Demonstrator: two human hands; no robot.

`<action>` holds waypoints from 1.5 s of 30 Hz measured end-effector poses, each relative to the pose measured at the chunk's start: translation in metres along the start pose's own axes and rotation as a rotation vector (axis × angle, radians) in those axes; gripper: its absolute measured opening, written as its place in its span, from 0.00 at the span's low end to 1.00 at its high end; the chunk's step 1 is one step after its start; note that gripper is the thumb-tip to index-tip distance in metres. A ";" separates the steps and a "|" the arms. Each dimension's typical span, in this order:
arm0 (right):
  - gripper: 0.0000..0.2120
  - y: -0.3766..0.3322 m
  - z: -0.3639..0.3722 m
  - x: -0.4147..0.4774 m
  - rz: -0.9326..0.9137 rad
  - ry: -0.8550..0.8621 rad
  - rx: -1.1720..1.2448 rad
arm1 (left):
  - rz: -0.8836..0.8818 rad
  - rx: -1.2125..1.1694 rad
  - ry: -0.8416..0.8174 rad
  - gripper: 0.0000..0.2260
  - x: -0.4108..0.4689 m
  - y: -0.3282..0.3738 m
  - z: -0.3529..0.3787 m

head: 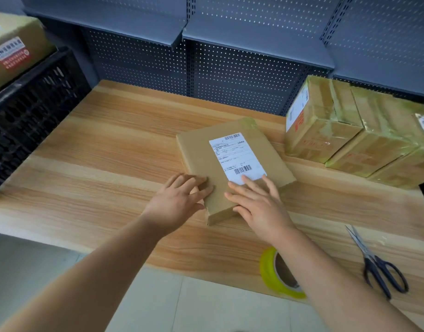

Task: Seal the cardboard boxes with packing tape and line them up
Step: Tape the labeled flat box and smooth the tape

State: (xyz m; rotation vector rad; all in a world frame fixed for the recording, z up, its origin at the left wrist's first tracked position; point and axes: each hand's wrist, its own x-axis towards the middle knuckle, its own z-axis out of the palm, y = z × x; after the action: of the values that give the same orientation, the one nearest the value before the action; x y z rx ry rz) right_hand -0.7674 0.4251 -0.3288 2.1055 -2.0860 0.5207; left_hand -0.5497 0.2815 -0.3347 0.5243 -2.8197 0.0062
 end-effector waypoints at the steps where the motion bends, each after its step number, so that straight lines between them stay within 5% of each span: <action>1: 0.19 0.000 -0.002 -0.005 0.029 -0.006 -0.020 | 0.005 0.025 0.056 0.19 0.005 0.005 0.000; 7: 0.32 -0.036 -0.008 -0.056 0.507 -0.067 0.324 | 0.028 0.002 0.185 0.15 0.019 0.059 -0.003; 10: 0.37 -0.035 -0.021 -0.064 0.554 -0.190 0.518 | 0.015 -0.077 0.151 0.14 0.018 0.081 0.002; 15: 0.34 -0.008 -0.034 -0.045 0.504 -0.375 0.465 | 0.067 -0.205 0.071 0.17 0.022 0.060 0.013; 21: 0.30 -0.022 -0.023 -0.032 0.833 -0.221 0.456 | -0.041 -0.084 0.077 0.17 0.045 0.066 0.018; 23: 0.21 -0.023 -0.023 -0.027 0.896 -0.164 0.489 | -0.038 -0.084 0.078 0.17 0.044 0.063 0.021; 25: 0.12 -0.018 -0.026 -0.021 0.873 -0.169 0.441 | -0.034 -0.093 0.090 0.18 0.044 0.060 0.022; 32: 0.10 -0.001 -0.021 -0.019 0.651 -0.165 0.408 | -0.050 -0.114 0.091 0.20 0.050 0.051 0.028; 36: 0.11 0.008 -0.025 -0.017 0.563 -0.327 0.282 | -0.100 -0.155 0.135 0.21 0.053 0.056 0.029; 45: 0.10 0.005 -0.033 -0.007 0.689 -0.312 0.423 | -0.023 -0.122 0.302 0.19 0.050 0.049 0.045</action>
State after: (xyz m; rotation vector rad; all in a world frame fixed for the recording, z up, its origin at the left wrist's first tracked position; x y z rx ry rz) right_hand -0.7776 0.4424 -0.3016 1.6592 -3.1347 0.8069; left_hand -0.6233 0.3072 -0.3623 0.4825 -2.5019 -0.0835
